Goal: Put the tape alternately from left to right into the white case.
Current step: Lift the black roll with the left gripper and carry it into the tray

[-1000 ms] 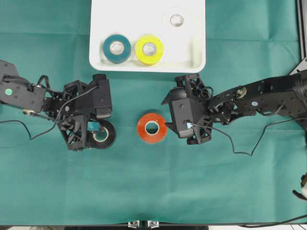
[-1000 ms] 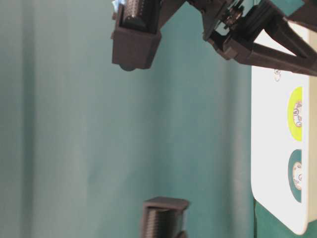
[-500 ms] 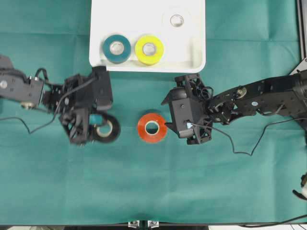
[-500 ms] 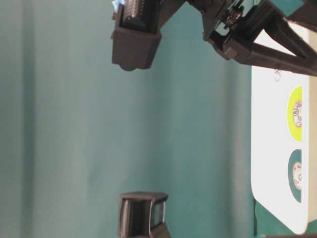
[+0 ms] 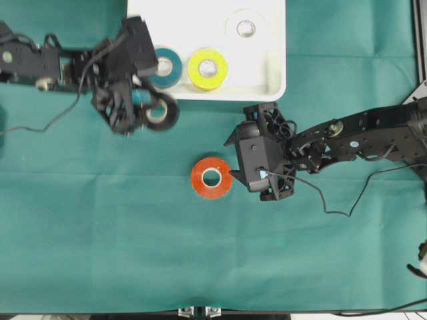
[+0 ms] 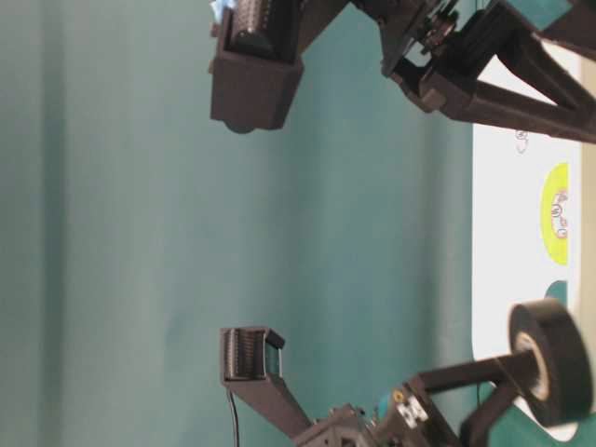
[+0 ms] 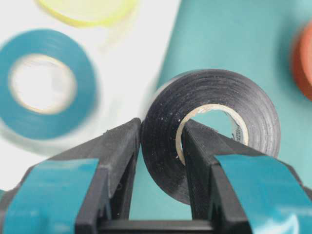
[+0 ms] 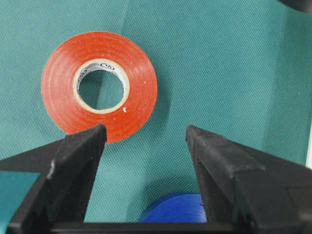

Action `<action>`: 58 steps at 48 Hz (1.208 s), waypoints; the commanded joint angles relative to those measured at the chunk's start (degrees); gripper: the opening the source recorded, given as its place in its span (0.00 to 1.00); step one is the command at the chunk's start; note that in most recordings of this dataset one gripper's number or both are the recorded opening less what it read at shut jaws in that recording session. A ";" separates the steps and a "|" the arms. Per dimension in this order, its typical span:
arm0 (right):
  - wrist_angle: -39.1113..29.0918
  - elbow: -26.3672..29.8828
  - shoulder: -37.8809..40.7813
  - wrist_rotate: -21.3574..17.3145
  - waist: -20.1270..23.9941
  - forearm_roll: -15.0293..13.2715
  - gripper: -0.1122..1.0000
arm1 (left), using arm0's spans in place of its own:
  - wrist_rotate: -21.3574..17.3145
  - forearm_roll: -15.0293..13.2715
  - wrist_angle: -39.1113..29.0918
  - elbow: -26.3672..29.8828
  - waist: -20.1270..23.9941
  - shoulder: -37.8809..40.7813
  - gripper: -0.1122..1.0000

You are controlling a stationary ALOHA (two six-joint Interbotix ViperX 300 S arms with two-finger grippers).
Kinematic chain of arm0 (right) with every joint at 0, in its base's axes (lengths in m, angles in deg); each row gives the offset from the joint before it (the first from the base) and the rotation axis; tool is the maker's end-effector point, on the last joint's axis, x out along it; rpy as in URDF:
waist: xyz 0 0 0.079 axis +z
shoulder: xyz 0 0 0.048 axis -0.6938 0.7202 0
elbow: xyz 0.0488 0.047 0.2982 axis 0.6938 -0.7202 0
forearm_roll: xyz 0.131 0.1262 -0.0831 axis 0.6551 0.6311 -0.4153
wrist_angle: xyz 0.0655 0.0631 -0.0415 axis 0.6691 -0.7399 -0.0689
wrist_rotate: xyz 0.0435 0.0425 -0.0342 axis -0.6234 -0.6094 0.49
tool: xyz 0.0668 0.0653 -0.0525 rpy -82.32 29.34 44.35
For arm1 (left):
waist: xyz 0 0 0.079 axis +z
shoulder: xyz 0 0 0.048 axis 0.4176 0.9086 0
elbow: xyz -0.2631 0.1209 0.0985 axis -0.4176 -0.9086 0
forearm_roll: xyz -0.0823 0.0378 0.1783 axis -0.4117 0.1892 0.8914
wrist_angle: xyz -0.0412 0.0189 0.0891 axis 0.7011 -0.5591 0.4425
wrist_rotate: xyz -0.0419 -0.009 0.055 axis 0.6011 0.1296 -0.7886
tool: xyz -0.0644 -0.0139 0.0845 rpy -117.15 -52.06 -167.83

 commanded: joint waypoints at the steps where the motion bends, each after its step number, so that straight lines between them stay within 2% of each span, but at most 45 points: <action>1: 0.26 0.79 -0.88 0.00 0.18 0.00 0.76 | -0.62 0.18 1.41 1.23 2.99 -1.32 0.07; 17: 0.26 1.05 -0.97 0.09 0.09 -0.18 0.76 | -3.08 0.18 2.90 2.29 11.25 -0.88 0.07; 32: 0.35 0.79 -0.88 0.09 -0.88 -0.18 0.76 | -8.96 0.18 7.38 5.54 18.72 3.78 0.07; 40: 0.26 0.35 -0.88 0.00 -0.88 -0.09 0.76 | -12.39 0.18 8.09 7.03 20.57 6.94 0.07; 58: 0.09 0.35 -0.97 0.00 -2.72 -0.09 0.76 | -16.61 0.18 8.09 8.17 22.50 10.72 0.07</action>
